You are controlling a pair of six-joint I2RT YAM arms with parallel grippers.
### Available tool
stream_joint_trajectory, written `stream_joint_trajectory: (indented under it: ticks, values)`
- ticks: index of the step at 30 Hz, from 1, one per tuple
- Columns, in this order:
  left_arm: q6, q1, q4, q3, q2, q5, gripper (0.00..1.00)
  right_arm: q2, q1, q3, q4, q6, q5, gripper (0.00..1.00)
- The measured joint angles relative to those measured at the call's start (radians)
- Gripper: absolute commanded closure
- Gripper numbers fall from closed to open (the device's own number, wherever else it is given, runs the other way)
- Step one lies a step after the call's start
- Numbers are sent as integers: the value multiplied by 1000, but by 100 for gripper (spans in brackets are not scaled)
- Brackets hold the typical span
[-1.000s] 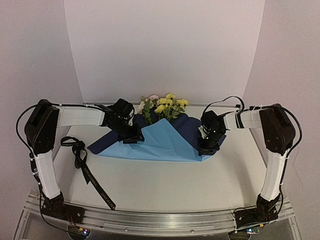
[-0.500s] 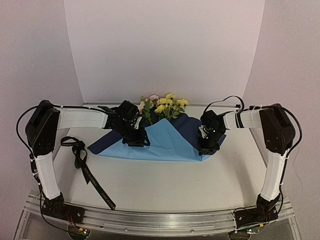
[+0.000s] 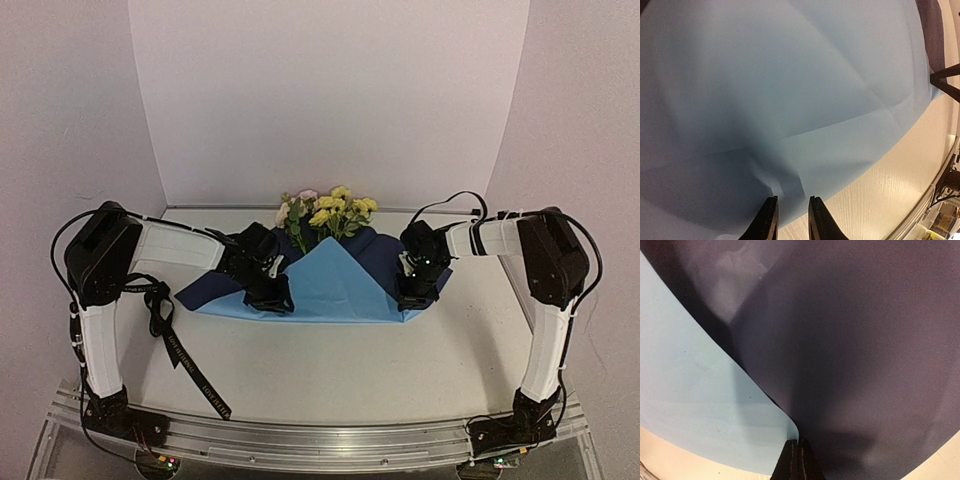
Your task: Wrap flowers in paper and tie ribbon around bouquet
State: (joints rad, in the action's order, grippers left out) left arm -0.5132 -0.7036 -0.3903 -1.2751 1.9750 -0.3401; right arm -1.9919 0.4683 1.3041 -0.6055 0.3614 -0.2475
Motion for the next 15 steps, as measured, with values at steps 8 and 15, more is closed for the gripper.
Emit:
stream_joint_trajectory:
  ticks: [8, 15]
  values:
    - [-3, 24, 26, 29, 24, -1, 82, 8, 5, 0, -5, 26, 27, 71]
    - [-9, 28, 32, 29, 27, -6, 82, 113, 23, 15, -57, 52, 123, 50]
